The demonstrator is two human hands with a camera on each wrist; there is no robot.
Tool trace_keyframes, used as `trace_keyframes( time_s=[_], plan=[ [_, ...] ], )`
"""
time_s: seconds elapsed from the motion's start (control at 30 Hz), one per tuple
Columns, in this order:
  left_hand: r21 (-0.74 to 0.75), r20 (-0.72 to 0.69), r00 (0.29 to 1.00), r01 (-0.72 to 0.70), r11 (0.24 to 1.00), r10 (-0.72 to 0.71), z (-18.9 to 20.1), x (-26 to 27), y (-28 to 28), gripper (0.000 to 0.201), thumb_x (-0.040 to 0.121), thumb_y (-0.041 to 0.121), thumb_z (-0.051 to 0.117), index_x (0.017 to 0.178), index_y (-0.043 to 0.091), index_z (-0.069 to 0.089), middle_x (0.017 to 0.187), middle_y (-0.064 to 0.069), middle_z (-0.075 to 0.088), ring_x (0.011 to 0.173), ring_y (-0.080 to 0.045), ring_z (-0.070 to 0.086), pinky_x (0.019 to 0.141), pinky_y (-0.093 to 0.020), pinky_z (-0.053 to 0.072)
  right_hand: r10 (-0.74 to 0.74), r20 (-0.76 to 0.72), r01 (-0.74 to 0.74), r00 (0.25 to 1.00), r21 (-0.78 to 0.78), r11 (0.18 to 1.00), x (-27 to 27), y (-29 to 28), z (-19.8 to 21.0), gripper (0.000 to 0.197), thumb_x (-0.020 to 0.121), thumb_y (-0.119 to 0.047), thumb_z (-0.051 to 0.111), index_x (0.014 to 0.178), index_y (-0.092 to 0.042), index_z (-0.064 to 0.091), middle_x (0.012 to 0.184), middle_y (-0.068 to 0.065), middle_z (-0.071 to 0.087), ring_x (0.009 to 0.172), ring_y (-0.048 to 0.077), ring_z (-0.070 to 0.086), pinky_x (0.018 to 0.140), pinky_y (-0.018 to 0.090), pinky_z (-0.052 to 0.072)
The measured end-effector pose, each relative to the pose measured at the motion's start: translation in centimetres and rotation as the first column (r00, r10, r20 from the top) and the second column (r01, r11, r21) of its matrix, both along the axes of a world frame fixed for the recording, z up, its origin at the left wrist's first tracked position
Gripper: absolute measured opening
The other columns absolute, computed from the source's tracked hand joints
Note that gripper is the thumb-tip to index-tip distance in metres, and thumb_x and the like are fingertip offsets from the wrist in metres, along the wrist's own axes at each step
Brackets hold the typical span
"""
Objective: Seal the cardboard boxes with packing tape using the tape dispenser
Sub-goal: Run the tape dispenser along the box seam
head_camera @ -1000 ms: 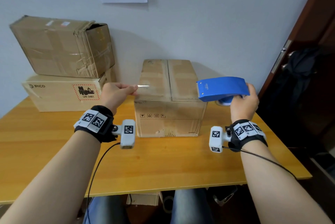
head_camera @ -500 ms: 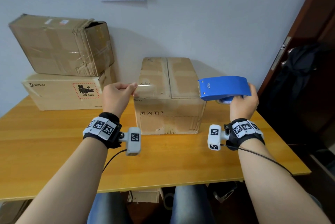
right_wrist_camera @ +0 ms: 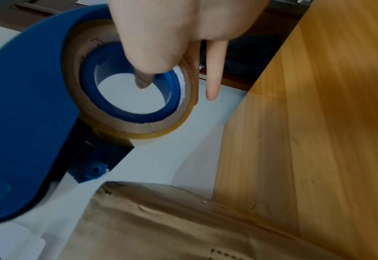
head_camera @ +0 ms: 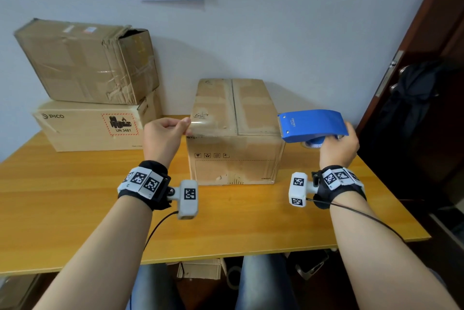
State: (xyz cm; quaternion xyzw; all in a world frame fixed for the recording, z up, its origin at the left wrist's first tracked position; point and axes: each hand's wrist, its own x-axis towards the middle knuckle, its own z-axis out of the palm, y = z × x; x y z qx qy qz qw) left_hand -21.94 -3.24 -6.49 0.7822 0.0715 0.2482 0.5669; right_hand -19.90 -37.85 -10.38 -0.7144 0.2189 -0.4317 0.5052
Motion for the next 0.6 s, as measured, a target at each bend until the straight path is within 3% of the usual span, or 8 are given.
trace_keyframes(
  time_s=[0.07,0.2,0.3,0.4,0.6],
  plan=[
    [-0.006,0.005,1.0,0.007,1.0,-0.007,-0.2,0.0,0.0,0.024,0.09,0.032,0.072,0.068,0.021,0.072,0.058,0.019,0.069,0.057,0.006,0.058,0.064,-0.02,0.045,-0.006,-0.004,0.006,1.0,0.003,1.0,0.0,-0.2,-0.1,0.028,0.094,-0.004,0.053,0.117,-0.013,0.067,0.103,-0.001,0.066,0.092,0.018,0.06,0.07,0.026,0.041],
    [-0.02,-0.001,1.0,0.003,1.0,-0.003,-0.5,0.3,-0.3,0.023,0.089,0.034,0.072,0.07,0.021,0.073,0.061,0.017,0.07,0.06,0.004,0.06,0.066,-0.022,0.046,-0.012,-0.005,0.012,1.0,0.008,1.0,0.1,-0.3,-0.2,0.029,0.095,-0.003,0.054,0.119,-0.014,0.067,0.105,-0.002,0.066,0.092,0.015,0.058,0.073,0.027,0.043],
    [-0.033,0.001,1.0,-0.015,0.999,0.015,-0.5,0.4,-0.1,0.024,0.089,0.035,0.072,0.07,0.021,0.074,0.062,0.013,0.071,0.061,-0.005,0.059,0.064,-0.023,0.047,-0.012,-0.02,0.012,1.0,0.023,1.0,0.2,-0.6,-0.4,0.029,0.094,-0.002,0.052,0.117,-0.013,0.067,0.102,-0.002,0.064,0.092,0.019,0.06,0.073,0.03,0.044],
    [-0.073,-0.022,0.999,-0.043,0.996,0.041,-0.8,0.4,1.2,0.024,0.089,0.036,0.071,0.071,0.021,0.074,0.066,0.005,0.072,0.048,-0.005,0.044,0.055,-0.024,0.04,-0.039,-0.034,0.042,0.999,0.104,0.994,0.2,-1.9,-0.8,0.033,0.093,-0.002,0.051,0.117,-0.017,0.068,0.108,0.005,0.069,0.1,0.03,0.065,0.075,0.037,0.052],
    [-0.036,0.006,1.0,-0.024,0.999,0.024,-1.1,0.1,1.6,0.022,0.091,0.036,0.07,0.081,0.017,0.075,0.068,0.006,0.074,0.037,-0.001,0.038,0.05,-0.023,0.037,-0.079,-0.019,0.081,0.997,0.203,0.976,0.2,-1.7,-0.7,0.035,0.095,-0.004,0.055,0.124,-0.019,0.067,0.118,0.006,0.069,0.103,0.027,0.066,0.085,0.044,0.057]
  ],
)
